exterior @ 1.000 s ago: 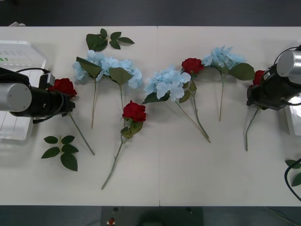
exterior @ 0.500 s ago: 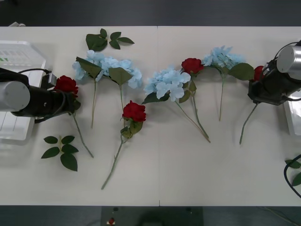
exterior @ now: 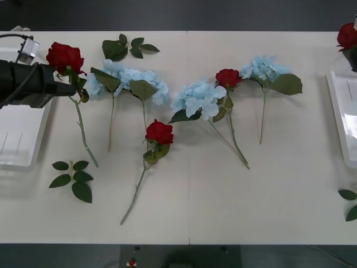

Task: Put the red flowers into the right box and the blue flowers into the left box

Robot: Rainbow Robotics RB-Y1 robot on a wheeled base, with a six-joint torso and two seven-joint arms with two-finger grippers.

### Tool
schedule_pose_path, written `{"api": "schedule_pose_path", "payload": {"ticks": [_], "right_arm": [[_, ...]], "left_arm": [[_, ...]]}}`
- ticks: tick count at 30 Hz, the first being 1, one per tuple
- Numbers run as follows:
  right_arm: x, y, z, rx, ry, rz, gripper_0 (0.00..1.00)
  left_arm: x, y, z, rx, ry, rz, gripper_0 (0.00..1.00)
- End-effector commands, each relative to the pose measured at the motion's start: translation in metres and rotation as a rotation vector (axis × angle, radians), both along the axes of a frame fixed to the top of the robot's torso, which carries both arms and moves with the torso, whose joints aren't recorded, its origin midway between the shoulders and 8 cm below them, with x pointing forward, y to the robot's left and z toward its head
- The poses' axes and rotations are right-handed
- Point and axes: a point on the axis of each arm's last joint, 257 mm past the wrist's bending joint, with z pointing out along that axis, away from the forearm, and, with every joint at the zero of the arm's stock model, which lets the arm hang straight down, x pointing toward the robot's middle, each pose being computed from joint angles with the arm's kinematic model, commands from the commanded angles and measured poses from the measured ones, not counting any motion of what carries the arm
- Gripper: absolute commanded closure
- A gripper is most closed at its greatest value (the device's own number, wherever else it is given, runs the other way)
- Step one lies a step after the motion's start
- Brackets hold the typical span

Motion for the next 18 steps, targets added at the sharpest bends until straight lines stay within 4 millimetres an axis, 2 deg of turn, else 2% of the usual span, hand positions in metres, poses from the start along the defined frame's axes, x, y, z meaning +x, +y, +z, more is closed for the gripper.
{"api": "schedule_pose_path", "payload": {"ticks": [1, 4, 6, 11, 18], "right_arm": [[-0.005, -0.055, 0.033, -0.104, -0.06, -0.043, 1.0], [-0.006, -0.088, 0.026, -0.189, -0.091, -0.045, 1.0], [0.002, -0.102, 0.02, -0.212, -0.143, -0.029, 1.0], [0.011, -0.115, -0.006, -0.241, -0.219, -0.004, 1.0], [0.001, -0.133, -0.038, -0.266, -0.235, -0.028, 1.0]], "left_arm": [[-0.013, -0.003, 0.044, -0.026, -0.132, -0.079, 1.0], [-0.025, -0.02, 0.062, -0.085, -0.24, -0.148, 1.0], [-0.032, -0.034, 0.073, -0.139, -0.312, -0.178, 1.0], [-0.046, -0.075, 0.089, -0.245, -0.485, -0.24, 1.0], [-0.055, -0.122, 0.087, -0.323, -0.624, -0.306, 1.0]]}}
